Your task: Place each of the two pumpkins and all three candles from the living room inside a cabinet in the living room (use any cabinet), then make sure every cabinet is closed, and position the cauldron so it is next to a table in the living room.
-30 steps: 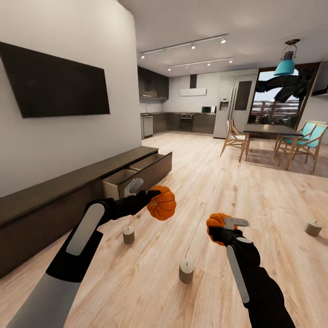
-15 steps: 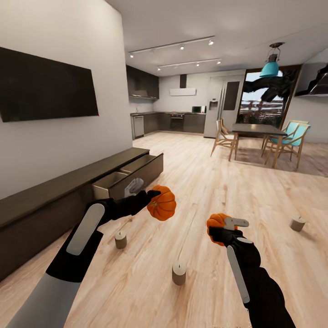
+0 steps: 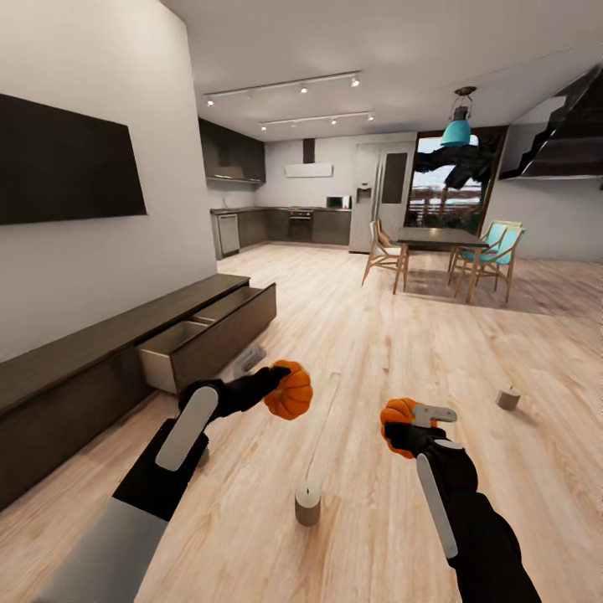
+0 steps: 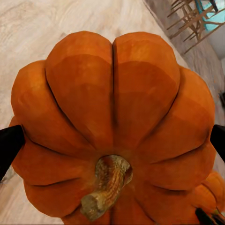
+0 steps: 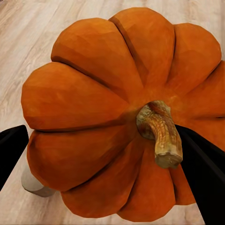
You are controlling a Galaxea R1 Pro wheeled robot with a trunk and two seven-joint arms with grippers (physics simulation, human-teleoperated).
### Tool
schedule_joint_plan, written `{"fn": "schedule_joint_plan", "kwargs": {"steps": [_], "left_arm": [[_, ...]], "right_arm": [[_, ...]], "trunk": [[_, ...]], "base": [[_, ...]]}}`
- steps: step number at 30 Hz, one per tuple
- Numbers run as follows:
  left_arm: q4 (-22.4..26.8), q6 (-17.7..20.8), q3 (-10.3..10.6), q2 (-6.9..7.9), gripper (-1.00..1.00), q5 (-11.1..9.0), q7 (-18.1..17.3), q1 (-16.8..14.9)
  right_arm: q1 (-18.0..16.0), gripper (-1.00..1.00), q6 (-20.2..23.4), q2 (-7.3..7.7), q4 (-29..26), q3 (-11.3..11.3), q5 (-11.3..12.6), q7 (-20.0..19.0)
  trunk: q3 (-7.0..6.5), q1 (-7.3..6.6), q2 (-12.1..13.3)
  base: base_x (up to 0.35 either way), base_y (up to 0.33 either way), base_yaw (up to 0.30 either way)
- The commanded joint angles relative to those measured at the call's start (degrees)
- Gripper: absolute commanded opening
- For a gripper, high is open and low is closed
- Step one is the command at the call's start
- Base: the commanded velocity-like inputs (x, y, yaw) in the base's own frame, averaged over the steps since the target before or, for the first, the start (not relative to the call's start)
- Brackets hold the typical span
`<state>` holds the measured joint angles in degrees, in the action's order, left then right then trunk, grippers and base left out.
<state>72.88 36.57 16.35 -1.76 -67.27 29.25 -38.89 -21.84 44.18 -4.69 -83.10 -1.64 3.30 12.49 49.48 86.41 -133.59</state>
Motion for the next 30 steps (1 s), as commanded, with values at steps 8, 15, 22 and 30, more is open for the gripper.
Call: {"fn": "schedule_joint_plan", "kwargs": {"steps": [8,15,22,30], "left_arm": [[0.38,-1.32,-0.18,-1.66,-1.00,6.45,0.85,-0.04],[1.74,-1.33,-0.26,-1.58,-1.00,6.45,1.10,-0.04],[1.83,-1.31,-0.26,-1.64,-1.00,6.42,1.16,-0.04],[1.83,-1.24,-0.26,-1.60,-1.00,6.42,1.16,-0.04]], "right_arm": [[-0.04,-1.00,0.17,-0.17,-0.13,-0.09,0.31,0.48],[-0.04,-1.00,0.20,-0.23,-0.09,-0.18,0.31,0.47],[-0.04,-1.00,0.21,-0.07,0.52,-0.29,0.31,0.51],[-0.04,-1.00,0.19,-0.04,0.57,-0.96,0.31,0.39]], "trunk": [[0.04,-0.01,-0.03],[0.03,-0.01,-0.03],[0.03,-0.01,-0.03],[0.03,-0.01,-0.03]], "base": [[0.005,-0.005,-0.069],[0.000,0.000,-0.287],[0.000,0.000,-0.292],[0.000,0.000,-0.292]]}}
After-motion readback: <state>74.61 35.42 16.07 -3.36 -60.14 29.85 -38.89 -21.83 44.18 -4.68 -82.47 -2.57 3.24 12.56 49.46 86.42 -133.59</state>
